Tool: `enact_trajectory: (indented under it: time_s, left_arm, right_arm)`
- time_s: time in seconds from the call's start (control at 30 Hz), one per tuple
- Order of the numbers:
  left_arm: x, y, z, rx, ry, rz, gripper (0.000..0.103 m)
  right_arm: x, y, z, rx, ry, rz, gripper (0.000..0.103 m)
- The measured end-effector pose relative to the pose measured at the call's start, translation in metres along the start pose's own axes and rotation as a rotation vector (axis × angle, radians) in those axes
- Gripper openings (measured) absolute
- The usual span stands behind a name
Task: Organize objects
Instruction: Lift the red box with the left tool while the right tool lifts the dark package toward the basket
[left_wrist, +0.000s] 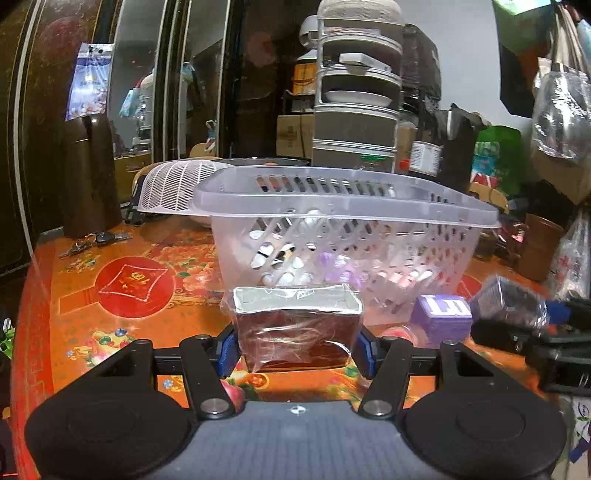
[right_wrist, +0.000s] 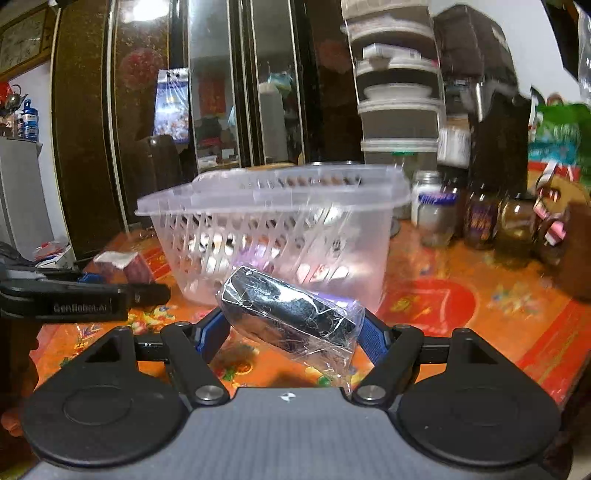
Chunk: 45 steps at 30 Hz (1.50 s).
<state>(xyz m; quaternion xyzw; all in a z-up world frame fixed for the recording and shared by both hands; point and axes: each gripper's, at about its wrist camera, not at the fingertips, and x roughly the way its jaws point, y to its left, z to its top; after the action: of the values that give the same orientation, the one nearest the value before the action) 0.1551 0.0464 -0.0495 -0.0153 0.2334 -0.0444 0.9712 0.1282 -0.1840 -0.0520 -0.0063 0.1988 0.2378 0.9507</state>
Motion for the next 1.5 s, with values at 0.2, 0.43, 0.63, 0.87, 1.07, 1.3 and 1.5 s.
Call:
enact_trajectory:
  time_s: [0.2, 0.43, 0.63, 0.87, 1.07, 1.3, 1.5]
  left_arm:
    - [-0.02, -0.005, 0.011, 0.019, -0.022, -0.02, 0.063]
    - [-0.019, -0.006, 0.015, -0.006, -0.011, -0.038, 0.063]
    - [-0.017, -0.006, 0.009, -0.019, -0.007, -0.027, 0.063]
    - [-0.002, -0.001, -0.007, -0.058, 0.036, -0.031, 0.063]
    - [0.001, 0.003, -0.012, -0.091, 0.033, -0.039, 0.063]
    - [0.0, 0.004, -0.012, -0.101, 0.022, -0.039, 0.063]
    - [0.003, 0.005, -0.014, -0.099, 0.037, -0.053, 0.063]
  right_arm:
    - [-0.015, -0.001, 0.013, -0.035, -0.007, 0.005, 0.076]
    - [-0.006, -0.008, 0.021, -0.01, 0.038, 0.034, 0.076]
    - [-0.002, -0.007, 0.027, 0.011, 0.045, 0.05, 0.076]
    - [-0.001, -0.007, 0.037, 0.04, 0.067, 0.072, 0.077]
    - [0.007, -0.005, 0.033, 0.048, 0.11, 0.072, 0.077]
    - [0.015, 0.001, 0.028, 0.068, 0.143, 0.092, 0.077]
    - [0.022, 0.007, 0.028, 0.027, 0.166, 0.072, 0.077]
